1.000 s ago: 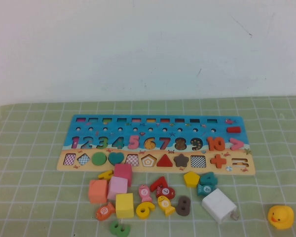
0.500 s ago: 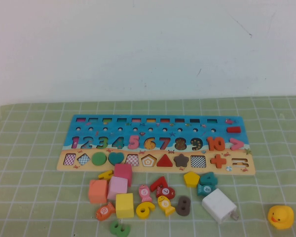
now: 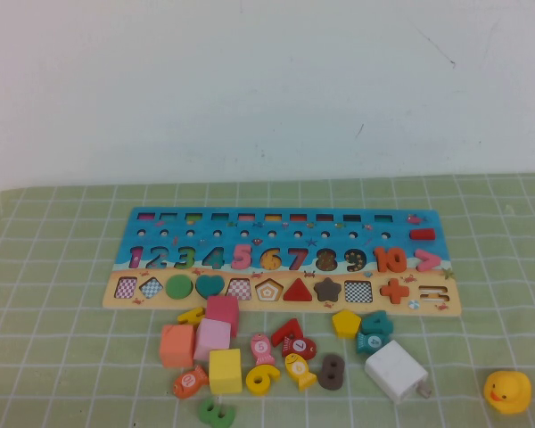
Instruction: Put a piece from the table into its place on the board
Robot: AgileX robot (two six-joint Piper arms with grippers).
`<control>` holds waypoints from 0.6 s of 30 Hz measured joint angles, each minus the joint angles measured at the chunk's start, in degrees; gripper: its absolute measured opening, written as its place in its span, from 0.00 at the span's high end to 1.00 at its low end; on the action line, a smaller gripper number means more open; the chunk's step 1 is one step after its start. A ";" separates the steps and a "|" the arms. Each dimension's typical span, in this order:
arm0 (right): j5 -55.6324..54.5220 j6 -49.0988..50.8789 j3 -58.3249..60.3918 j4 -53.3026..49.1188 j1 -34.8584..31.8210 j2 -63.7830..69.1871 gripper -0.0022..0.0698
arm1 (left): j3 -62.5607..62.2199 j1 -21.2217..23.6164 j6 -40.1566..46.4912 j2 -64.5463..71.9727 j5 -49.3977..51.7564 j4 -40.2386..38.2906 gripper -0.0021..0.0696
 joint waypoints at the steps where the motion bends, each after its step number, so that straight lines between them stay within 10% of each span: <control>1: 0.00 0.00 0.00 0.00 0.00 0.00 0.97 | 0.00 0.00 -0.14 0.00 -0.39 -0.49 0.97; 10: 0.00 0.00 0.00 0.00 0.00 0.00 0.97 | 0.33 0.00 -18.00 0.00 -5.76 -39.37 0.97; 18: 0.00 0.00 0.00 0.00 0.00 0.00 0.97 | 0.33 0.00 -19.81 0.00 -15.55 -49.25 0.97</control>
